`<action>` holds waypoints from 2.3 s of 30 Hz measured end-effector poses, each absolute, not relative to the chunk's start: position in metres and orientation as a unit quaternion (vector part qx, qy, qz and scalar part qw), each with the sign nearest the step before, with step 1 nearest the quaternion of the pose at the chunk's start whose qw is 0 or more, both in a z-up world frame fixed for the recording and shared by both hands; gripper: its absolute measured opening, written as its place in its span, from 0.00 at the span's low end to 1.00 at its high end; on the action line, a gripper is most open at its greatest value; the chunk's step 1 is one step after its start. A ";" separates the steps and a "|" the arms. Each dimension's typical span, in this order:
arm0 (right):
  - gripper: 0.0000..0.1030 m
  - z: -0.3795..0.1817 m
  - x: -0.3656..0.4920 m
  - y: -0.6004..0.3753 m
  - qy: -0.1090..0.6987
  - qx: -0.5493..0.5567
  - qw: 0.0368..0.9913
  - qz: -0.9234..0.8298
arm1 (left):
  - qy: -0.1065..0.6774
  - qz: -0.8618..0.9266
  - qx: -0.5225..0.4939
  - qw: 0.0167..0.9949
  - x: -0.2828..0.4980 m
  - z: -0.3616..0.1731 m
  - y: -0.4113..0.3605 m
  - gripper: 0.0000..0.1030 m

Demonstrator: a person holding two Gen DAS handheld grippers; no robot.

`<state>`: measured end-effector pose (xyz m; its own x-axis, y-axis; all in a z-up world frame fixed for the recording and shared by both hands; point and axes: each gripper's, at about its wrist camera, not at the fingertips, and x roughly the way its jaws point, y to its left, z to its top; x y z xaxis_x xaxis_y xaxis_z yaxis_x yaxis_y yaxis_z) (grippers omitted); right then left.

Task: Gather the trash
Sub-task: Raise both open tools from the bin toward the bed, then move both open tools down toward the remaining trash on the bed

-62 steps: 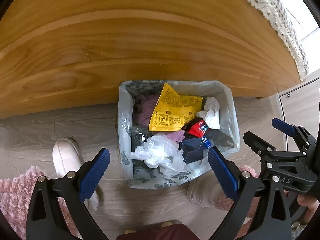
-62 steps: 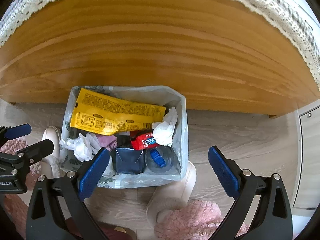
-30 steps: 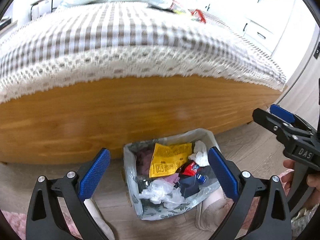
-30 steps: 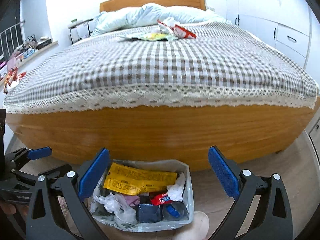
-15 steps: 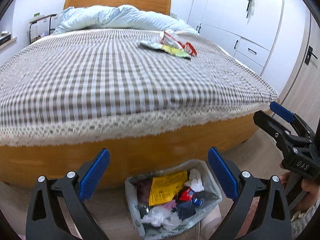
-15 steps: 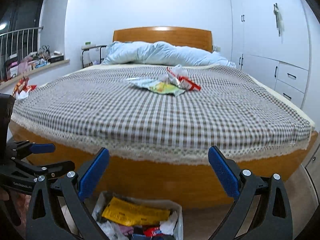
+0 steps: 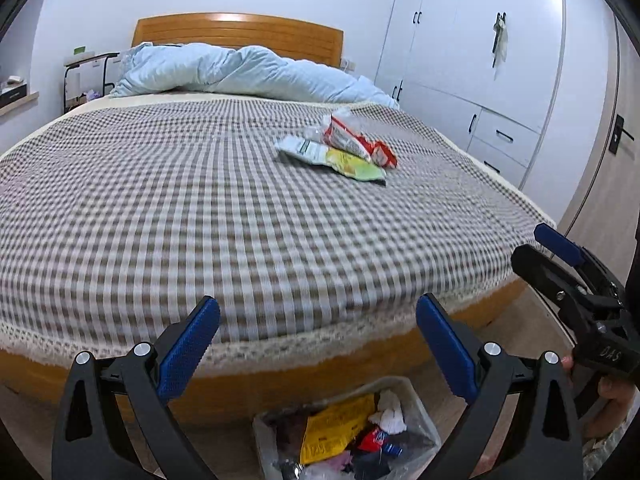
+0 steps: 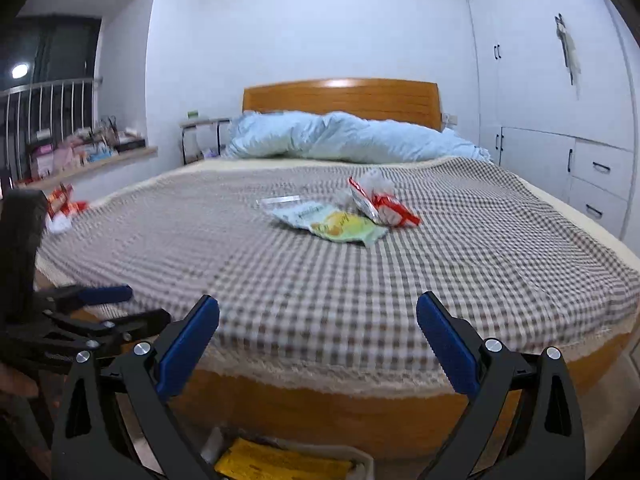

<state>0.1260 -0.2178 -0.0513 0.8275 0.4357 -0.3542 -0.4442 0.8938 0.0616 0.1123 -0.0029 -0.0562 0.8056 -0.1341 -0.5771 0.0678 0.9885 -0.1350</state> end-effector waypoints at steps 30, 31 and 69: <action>0.92 -0.001 0.236 -0.217 0.158 0.072 0.979 0.107 | 0.260 -0.050 -0.100 0.959 0.232 -0.004 0.010 0.92; 0.92 -0.002 0.242 -0.220 0.161 0.079 0.979 0.102 | 0.263 -0.051 -0.108 0.957 0.238 -0.005 0.011 0.92; 0.92 -0.037 0.322 -0.236 0.210 0.107 0.971 0.047 | 0.367 -0.049 -0.302 0.878 0.387 -0.082 0.023 0.00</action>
<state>0.3220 -0.2357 -0.0371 0.9072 0.1369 -0.3978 -0.0468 0.9725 0.2281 0.3870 0.0228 -0.0820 0.7256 -0.3084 -0.6152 -0.1356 0.8123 -0.5672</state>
